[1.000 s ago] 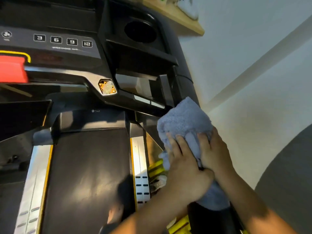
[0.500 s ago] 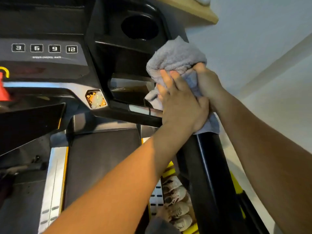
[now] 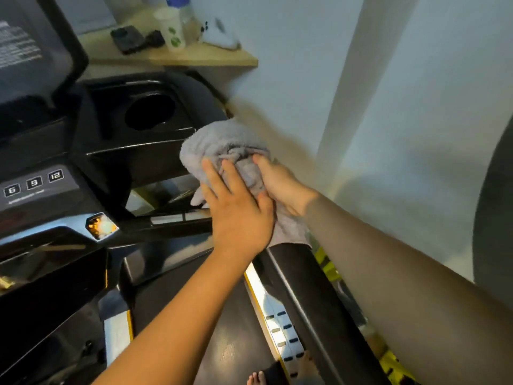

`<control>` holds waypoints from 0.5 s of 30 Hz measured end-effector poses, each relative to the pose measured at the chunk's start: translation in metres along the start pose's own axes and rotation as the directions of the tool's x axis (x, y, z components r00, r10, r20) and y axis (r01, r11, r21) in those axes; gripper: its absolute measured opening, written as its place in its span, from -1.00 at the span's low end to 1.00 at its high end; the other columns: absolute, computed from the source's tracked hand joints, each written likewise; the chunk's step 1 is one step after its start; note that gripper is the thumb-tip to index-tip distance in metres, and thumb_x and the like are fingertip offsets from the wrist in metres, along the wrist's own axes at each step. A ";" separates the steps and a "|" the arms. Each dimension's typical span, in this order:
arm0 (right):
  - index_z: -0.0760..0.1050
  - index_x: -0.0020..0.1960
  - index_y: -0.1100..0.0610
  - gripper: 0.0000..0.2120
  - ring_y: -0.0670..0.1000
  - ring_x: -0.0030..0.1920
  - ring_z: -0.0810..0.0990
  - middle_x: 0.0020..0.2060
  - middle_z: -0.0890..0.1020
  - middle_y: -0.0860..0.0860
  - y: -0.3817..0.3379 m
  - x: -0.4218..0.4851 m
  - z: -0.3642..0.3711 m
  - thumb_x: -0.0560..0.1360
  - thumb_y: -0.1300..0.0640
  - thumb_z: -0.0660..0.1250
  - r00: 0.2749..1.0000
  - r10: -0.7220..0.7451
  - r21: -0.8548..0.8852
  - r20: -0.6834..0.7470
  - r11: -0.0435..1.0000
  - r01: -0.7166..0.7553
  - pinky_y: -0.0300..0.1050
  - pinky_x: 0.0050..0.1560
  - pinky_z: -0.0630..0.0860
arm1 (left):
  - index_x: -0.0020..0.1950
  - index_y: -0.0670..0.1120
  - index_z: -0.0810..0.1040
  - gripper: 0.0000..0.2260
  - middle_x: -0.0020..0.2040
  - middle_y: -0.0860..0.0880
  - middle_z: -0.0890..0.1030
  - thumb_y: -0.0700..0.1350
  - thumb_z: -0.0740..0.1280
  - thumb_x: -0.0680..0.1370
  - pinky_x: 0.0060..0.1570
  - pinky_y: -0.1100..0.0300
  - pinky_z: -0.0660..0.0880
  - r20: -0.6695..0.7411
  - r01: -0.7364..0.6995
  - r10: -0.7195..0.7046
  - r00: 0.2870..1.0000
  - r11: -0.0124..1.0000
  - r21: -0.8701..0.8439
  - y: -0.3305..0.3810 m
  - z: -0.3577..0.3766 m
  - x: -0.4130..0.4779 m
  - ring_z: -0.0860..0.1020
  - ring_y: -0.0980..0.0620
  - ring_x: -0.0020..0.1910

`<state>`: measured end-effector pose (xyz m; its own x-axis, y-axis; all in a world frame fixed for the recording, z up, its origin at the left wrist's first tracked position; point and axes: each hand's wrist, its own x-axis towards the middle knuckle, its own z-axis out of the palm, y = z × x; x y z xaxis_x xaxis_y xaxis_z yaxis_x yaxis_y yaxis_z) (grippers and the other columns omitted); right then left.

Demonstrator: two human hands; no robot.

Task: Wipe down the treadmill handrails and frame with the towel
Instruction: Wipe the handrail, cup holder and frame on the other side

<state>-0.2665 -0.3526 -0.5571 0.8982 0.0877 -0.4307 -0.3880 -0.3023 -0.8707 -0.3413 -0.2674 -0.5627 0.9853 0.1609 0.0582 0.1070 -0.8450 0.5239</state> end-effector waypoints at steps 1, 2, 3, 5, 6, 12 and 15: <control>0.48 0.33 0.05 -0.49 0.02 0.23 0.51 0.20 0.55 -0.02 0.009 -0.014 -0.002 0.54 -0.22 0.10 1.000 0.001 0.016 -0.001 1.000 -0.001 0.01 0.36 0.39 | 0.60 -0.19 -0.12 -0.28 0.57 -0.25 -0.28 0.10 0.13 0.59 0.51 -0.18 -0.08 0.001 -0.034 0.034 0.999 0.999 -0.027 0.000 0.004 -0.019 -0.18 -0.31 0.55; 0.47 0.34 0.06 -0.51 0.03 0.25 0.49 0.21 0.54 -0.01 0.024 -0.026 -0.005 0.56 -0.18 0.08 1.000 0.003 0.010 -0.012 1.000 -0.003 0.00 0.37 0.36 | 0.59 -0.20 -0.11 -0.29 0.57 -0.24 -0.29 0.10 0.11 0.58 0.53 -0.18 -0.12 0.011 -0.061 0.062 0.998 0.997 -0.039 0.001 0.007 -0.040 -0.22 -0.29 0.55; 0.48 0.33 0.06 -0.50 0.04 0.27 0.48 0.22 0.53 0.00 0.037 -0.040 -0.010 0.56 -0.19 0.07 1.000 0.007 -0.012 -0.029 1.000 -0.008 -0.01 0.37 0.34 | 0.59 -0.20 -0.10 -0.29 0.57 -0.23 -0.30 0.09 0.09 0.57 0.52 -0.19 -0.13 0.029 -0.084 0.086 0.996 0.995 -0.047 0.004 0.011 -0.062 -0.26 -0.28 0.54; 0.47 0.34 0.10 -0.42 0.07 0.29 0.48 0.26 0.54 0.04 0.057 -0.072 -0.017 0.54 -0.24 0.03 0.997 0.067 -0.102 -0.043 0.992 -0.072 0.00 0.36 0.34 | 0.58 -0.22 -0.11 -0.28 0.56 -0.27 -0.30 0.11 0.06 0.56 0.51 -0.25 -0.06 0.072 -0.092 0.098 0.993 0.993 -0.079 0.011 0.019 -0.101 -0.27 -0.30 0.54; 0.47 0.34 0.10 -0.39 0.09 0.29 0.48 0.28 0.54 0.07 0.067 -0.086 -0.020 0.53 -0.28 0.02 0.993 0.101 -0.157 -0.062 0.982 -0.109 0.02 0.36 0.34 | 0.58 -0.23 -0.12 -0.27 0.56 -0.27 -0.31 0.14 0.05 0.56 0.50 -0.25 -0.01 0.083 -0.083 0.092 0.992 0.991 -0.107 0.014 0.021 -0.116 -0.25 -0.30 0.54; 0.23 0.44 0.04 -0.55 0.13 0.24 0.48 0.27 0.46 0.10 0.091 -0.183 -0.013 0.61 -0.09 0.06 0.977 -0.124 -0.652 -0.174 0.758 -0.020 -0.02 0.14 0.43 | 0.56 0.25 -0.22 -0.20 0.53 0.29 -0.29 0.38 0.12 0.45 0.42 0.30 0.16 0.381 0.166 0.059 0.923 0.830 -0.532 -0.012 0.023 -0.180 -0.07 0.30 0.53; -0.10 0.56 0.14 -0.28 0.22 0.43 0.28 0.50 0.15 0.21 0.086 -0.206 0.020 0.53 0.00 0.18 0.933 -0.305 -0.881 -0.189 0.472 -0.024 0.05 0.33 0.35 | 0.43 0.08 0.15 -0.58 0.45 0.12 0.27 -0.05 0.24 0.64 0.17 0.40 0.45 0.598 0.550 -0.089 0.797 0.518 -0.656 -0.023 0.031 -0.174 0.44 0.28 0.20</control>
<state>-0.4893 -0.3779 -0.5479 0.9958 -0.0050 -0.0914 -0.0225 -0.9812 -0.1918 -0.5113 -0.2920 -0.6117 0.8553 -0.1016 -0.5081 0.5094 -0.0149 0.8604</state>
